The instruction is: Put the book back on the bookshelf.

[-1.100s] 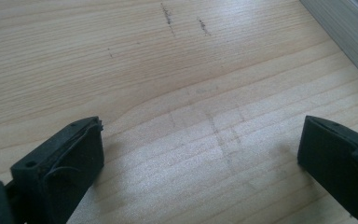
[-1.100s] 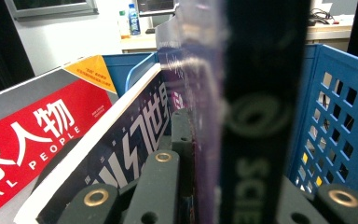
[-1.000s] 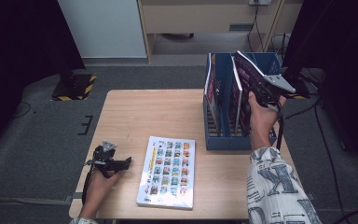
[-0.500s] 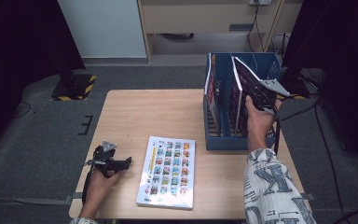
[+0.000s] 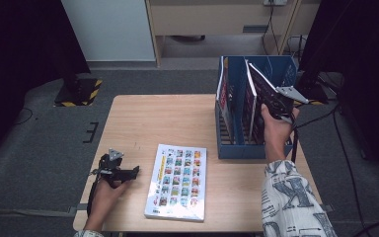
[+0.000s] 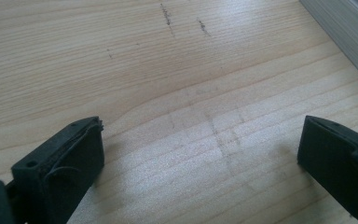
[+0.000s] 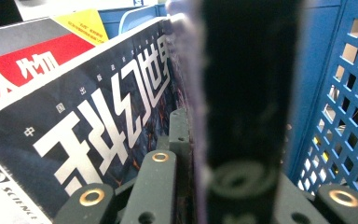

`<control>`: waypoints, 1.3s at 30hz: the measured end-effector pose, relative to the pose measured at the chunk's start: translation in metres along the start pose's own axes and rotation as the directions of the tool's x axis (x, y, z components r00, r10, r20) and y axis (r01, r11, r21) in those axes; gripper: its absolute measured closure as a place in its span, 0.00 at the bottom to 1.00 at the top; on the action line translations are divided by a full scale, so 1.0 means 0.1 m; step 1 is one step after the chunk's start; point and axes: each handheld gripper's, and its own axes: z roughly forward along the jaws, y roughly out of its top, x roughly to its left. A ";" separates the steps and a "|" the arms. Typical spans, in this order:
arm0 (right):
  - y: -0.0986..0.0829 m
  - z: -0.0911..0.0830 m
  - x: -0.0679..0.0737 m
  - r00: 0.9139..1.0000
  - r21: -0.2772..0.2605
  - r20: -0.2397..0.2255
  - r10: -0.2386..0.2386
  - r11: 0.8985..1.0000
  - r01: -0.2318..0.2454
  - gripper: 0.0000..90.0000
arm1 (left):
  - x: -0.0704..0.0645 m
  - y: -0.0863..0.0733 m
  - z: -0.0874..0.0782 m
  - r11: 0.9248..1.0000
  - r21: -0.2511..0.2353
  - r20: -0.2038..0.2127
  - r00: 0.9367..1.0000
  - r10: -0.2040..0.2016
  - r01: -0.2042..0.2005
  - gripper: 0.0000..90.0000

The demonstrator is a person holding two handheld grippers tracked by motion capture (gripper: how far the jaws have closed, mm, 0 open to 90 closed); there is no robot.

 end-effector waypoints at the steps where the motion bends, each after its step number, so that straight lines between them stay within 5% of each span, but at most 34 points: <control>1: 0.00 0.00 0.00 1.000 -0.001 -0.004 -0.002 1.000 0.002 0.91 | 0.00 0.00 0.00 1.000 0.000 0.000 1.000 0.000 0.000 0.00; 17: 0.06 -0.03 0.03 1.000 -0.009 -0.023 -0.021 1.000 0.020 0.89 | 0.00 0.00 0.00 1.000 0.000 0.000 1.000 0.000 0.000 0.00; 21: 0.08 -0.03 0.03 0.998 -0.002 0.003 -0.058 0.998 0.058 0.92 | 0.00 0.00 0.00 1.000 0.000 0.000 1.000 0.000 0.000 0.00; 39: 0.18 0.08 0.07 0.993 -0.043 0.087 -0.075 0.996 0.079 0.93 | -0.01 0.00 0.00 1.000 -0.001 -0.003 1.000 -0.001 0.001 0.00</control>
